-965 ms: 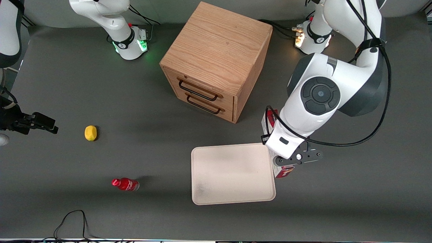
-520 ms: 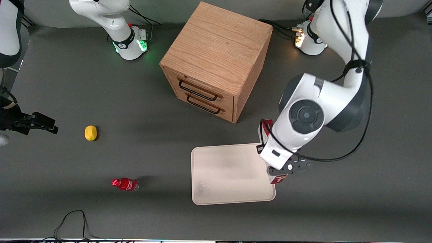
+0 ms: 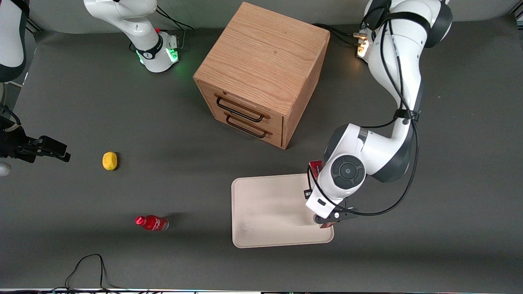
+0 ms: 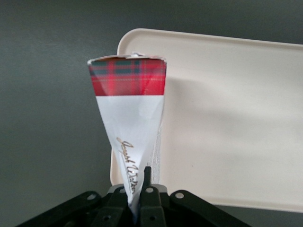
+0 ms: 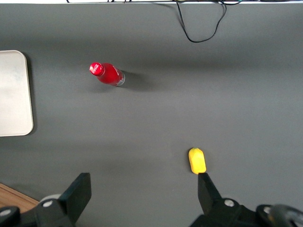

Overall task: Place red cookie box on tray
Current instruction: 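Carry the held cookie box over the cream tray, then lower the cookie box onto the tray and open the left gripper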

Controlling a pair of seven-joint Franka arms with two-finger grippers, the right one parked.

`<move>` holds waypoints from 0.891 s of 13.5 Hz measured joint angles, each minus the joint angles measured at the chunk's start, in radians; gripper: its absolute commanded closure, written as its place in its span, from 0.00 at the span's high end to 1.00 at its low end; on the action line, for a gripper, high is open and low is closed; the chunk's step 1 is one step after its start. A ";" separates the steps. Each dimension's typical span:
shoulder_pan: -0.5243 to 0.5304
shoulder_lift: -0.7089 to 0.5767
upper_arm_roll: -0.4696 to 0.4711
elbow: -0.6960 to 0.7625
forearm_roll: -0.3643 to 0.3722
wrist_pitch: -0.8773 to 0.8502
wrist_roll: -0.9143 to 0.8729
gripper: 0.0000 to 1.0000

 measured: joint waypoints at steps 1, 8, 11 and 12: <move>0.000 0.011 0.000 -0.007 0.000 0.014 0.000 0.00; 0.003 0.077 0.001 -0.020 0.005 0.087 0.000 0.00; 0.003 0.077 0.001 -0.020 0.005 0.087 0.002 0.00; 0.003 0.077 0.001 -0.020 0.005 0.087 0.002 0.00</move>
